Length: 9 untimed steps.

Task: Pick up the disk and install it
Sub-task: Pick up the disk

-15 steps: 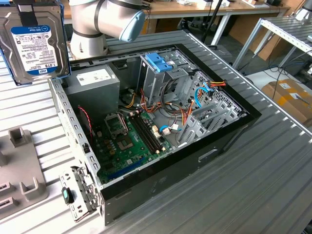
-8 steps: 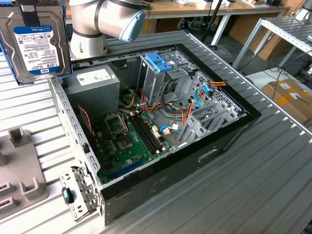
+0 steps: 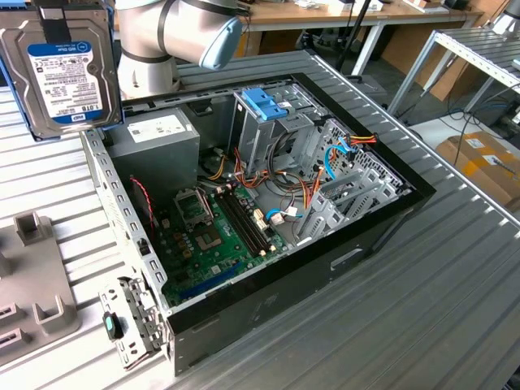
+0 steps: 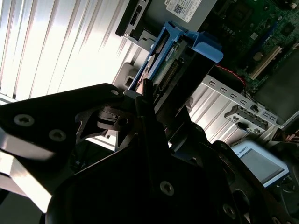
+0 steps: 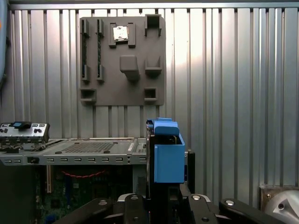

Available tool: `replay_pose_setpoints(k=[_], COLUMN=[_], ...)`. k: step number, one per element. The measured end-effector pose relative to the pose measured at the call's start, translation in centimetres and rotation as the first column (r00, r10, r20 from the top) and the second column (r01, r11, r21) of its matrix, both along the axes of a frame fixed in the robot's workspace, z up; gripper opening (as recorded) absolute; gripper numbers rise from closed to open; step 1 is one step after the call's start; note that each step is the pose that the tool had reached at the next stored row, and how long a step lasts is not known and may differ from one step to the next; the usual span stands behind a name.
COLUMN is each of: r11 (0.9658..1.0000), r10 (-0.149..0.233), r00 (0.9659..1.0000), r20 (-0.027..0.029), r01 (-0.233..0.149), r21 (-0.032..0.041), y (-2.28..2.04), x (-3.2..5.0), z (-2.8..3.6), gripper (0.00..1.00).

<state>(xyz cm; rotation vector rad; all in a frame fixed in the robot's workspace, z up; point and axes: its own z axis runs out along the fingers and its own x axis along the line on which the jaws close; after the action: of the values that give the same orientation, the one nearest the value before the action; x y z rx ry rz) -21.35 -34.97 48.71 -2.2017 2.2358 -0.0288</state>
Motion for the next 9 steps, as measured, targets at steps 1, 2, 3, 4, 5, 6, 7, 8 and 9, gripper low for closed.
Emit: replay_pose_setpoints(k=[1, 2, 3, 4, 5, 6, 7, 8, 9], r11=[1.0000, 1.0000, 1.0000, 1.0000, 1.0000, 1.0000, 1.0000, 1.0000, 1.0000], r10=[0.000, 0.000, 0.000, 0.000, 0.000, 0.000, 0.000, 0.000, 0.000], r00=[1.0000, 1.0000, 1.0000, 1.0000, 1.0000, 1.0000, 1.0000, 1.0000, 1.0000], r20=[0.0000, 0.0000, 0.0000, 0.0000, 0.0000, 0.0000, -0.0001, 0.0000, 0.0000], r01=[0.000, 0.000, 0.000, 0.000, 0.000, 0.000, 0.000, 0.000, 0.000], r21=[0.0000, 0.0000, 0.0000, 0.0001, 0.0001, 0.0001, 0.0000, 0.0000, 0.0001], y=[0.00, 0.00, 0.01, 0.01, 0.01, 0.01, 0.02, 0.02, 0.02], x=[0.03, 0.06, 0.09, 0.12, 0.15, 0.17, 0.20, 0.22, 0.24], z=[0.00, 0.00, 0.00, 0.00, 0.00, 0.00, 0.00, 0.00, 0.00], gripper=[0.35, 0.35, 0.35, 0.35, 0.35, 0.35, 0.35, 0.35, 0.35])
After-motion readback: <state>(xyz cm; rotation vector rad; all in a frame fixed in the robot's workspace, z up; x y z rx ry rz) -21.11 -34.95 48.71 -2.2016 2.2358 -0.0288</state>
